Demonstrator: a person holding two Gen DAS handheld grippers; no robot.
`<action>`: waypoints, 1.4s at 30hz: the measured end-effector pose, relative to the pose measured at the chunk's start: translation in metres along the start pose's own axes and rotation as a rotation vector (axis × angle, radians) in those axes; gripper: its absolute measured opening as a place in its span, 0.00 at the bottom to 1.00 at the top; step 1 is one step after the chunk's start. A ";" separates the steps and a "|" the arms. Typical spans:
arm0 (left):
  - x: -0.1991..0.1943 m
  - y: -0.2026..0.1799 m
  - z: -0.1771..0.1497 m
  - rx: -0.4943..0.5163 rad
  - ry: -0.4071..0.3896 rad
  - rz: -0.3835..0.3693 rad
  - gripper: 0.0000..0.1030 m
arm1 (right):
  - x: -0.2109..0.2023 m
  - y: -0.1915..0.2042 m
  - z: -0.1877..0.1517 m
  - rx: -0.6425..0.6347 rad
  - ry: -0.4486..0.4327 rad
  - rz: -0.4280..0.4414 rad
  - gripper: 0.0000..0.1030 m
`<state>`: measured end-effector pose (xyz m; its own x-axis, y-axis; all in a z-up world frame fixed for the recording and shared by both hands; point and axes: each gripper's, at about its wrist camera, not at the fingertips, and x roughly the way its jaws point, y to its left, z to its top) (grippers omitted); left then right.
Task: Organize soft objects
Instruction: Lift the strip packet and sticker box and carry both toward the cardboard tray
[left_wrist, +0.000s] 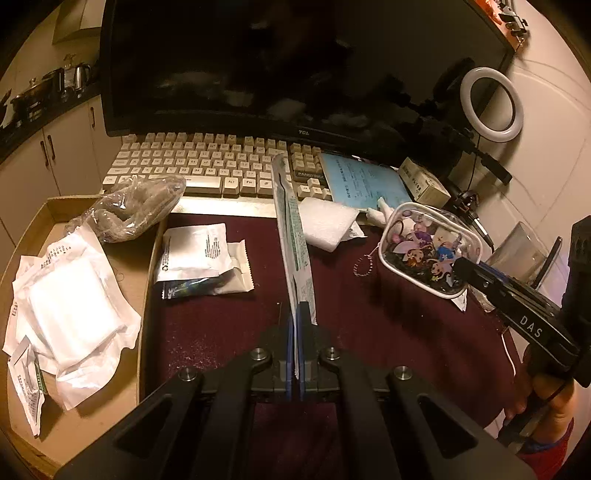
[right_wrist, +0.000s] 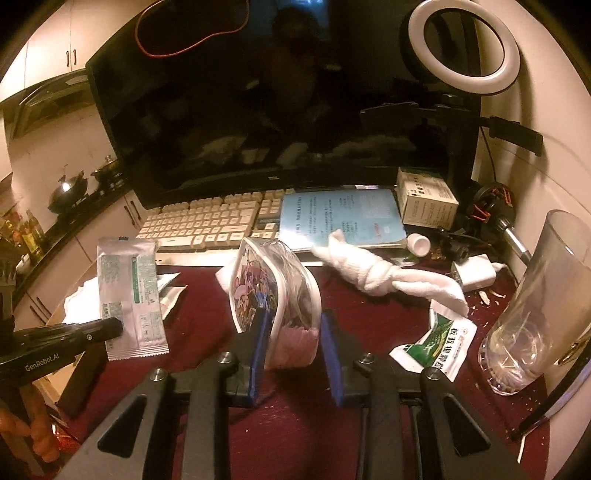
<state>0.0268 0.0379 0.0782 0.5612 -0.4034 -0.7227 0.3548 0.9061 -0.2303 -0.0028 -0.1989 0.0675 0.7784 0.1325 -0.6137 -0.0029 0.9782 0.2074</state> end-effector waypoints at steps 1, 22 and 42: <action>0.000 0.000 0.000 0.002 -0.001 0.002 0.02 | -0.001 0.002 0.000 -0.002 -0.002 0.003 0.29; -0.026 0.010 0.004 -0.012 -0.053 -0.012 0.02 | -0.009 0.024 0.005 -0.038 -0.022 0.044 0.29; -0.057 0.039 0.006 -0.054 -0.109 0.023 0.02 | -0.005 0.069 0.012 -0.102 -0.024 0.105 0.29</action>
<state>0.0133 0.0956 0.1139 0.6475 -0.3913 -0.6539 0.3018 0.9196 -0.2514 0.0005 -0.1339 0.0936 0.7854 0.2327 -0.5735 -0.1483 0.9704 0.1906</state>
